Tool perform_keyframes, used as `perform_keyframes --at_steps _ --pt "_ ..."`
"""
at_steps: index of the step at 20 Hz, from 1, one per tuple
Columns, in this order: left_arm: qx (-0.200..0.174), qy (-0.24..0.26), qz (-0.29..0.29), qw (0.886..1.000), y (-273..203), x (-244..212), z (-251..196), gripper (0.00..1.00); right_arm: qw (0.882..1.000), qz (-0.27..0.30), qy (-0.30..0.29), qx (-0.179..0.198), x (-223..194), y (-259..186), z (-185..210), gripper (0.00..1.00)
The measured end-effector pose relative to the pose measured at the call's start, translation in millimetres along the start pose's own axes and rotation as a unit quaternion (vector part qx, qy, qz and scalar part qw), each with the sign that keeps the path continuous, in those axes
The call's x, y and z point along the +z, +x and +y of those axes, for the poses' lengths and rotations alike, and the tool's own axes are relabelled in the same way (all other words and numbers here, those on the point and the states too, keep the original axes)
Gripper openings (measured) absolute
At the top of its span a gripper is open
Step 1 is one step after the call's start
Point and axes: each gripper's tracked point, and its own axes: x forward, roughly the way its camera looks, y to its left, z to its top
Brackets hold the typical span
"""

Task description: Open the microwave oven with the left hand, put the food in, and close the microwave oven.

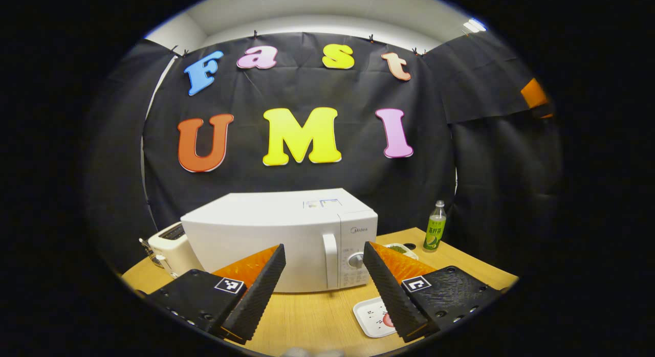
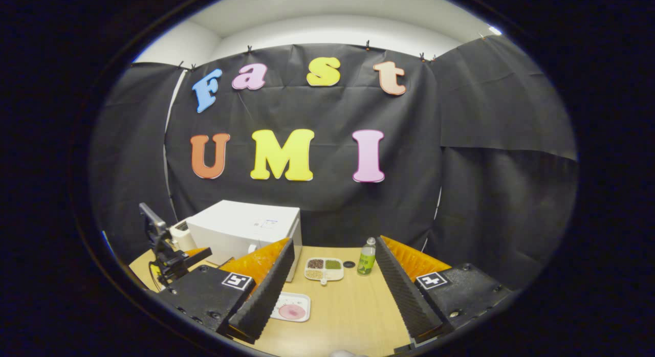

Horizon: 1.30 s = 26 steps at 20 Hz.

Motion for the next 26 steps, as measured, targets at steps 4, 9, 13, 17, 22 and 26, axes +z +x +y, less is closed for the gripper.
perform_keyframes --at_steps 4,9,13,17,22,26 --pt "0.020 -0.007 0.023 1.000 52.1 -38.0 -0.8 0.96 1.000 0.014 -0.012 -0.016 -9.5 0.4 -20.7 0.93" --pt "0.041 -0.015 0.035 0.998 100.1 -66.2 1.9 0.91 0.998 0.054 -0.026 -0.029 -37.0 7.8 -39.6 1.00" --pt "0.027 -0.014 0.025 0.999 115.4 -65.5 -7.3 0.68 0.997 0.073 -0.015 -0.022 -47.1 12.5 -42.9 0.93" --pt "0.042 0.009 0.024 0.999 126.2 -64.4 0.2 0.19 0.997 0.068 -0.021 -0.024 -44.5 14.6 -45.4 0.93" --pt "0.044 -0.013 0.035 0.998 123.4 -65.9 -0.6 0.18 0.997 0.076 -0.021 -0.018 -49.0 17.4 -41.1 0.93" --pt "0.034 -0.036 0.035 0.998 119.3 -67.2 -1.6 0.15 0.996 0.083 -0.026 -0.014 -49.4 17.6 -37.5 0.93"
